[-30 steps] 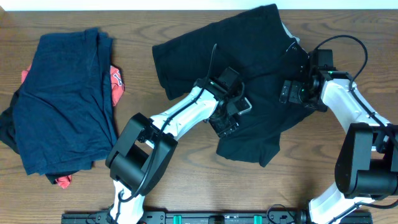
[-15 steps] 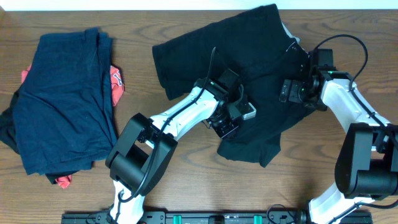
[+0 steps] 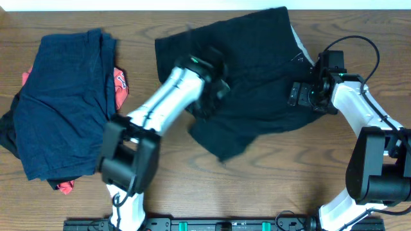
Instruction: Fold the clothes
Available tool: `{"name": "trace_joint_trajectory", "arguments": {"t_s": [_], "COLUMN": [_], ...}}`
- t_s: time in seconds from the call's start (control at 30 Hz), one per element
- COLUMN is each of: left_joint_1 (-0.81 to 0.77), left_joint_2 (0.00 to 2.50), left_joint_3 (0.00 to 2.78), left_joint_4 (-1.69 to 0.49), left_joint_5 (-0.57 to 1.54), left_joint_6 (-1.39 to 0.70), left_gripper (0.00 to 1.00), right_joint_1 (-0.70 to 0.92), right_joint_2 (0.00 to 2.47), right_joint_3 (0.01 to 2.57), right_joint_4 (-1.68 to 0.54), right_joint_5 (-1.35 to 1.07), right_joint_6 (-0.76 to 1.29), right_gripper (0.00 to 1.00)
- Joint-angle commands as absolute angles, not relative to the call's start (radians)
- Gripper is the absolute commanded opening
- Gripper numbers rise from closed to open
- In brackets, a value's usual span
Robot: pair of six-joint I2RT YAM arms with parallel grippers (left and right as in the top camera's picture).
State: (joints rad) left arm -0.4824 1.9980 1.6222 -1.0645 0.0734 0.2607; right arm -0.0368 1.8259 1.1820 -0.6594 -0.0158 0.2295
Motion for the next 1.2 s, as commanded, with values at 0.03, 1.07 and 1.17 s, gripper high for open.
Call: {"name": "trace_joint_trajectory", "arguments": {"t_s": [0.03, 1.07, 1.17], "left_joint_1": [-0.393, -0.363, -0.366], "left_joint_2": [1.918, 1.874, 1.854], "left_joint_3": [1.707, 1.266, 1.233], "left_joint_4": [-1.023, -1.089, -0.956], "left_joint_5": [-0.054, 0.261, 0.250], "left_joint_6": [0.200, 0.060, 0.078], "left_gripper": [0.07, 0.59, 0.62], "right_joint_1": [-0.046, -0.046, -0.046], "right_joint_2": [1.825, 1.825, 1.825], "right_joint_3": [1.182, 1.182, 1.182], "right_joint_4": [-0.663, -0.749, -0.744], "right_joint_5": [-0.035, -0.083, -0.083], "right_joint_6": [0.220, 0.148, 0.148], "right_gripper": [0.99, 0.99, 0.99]}}
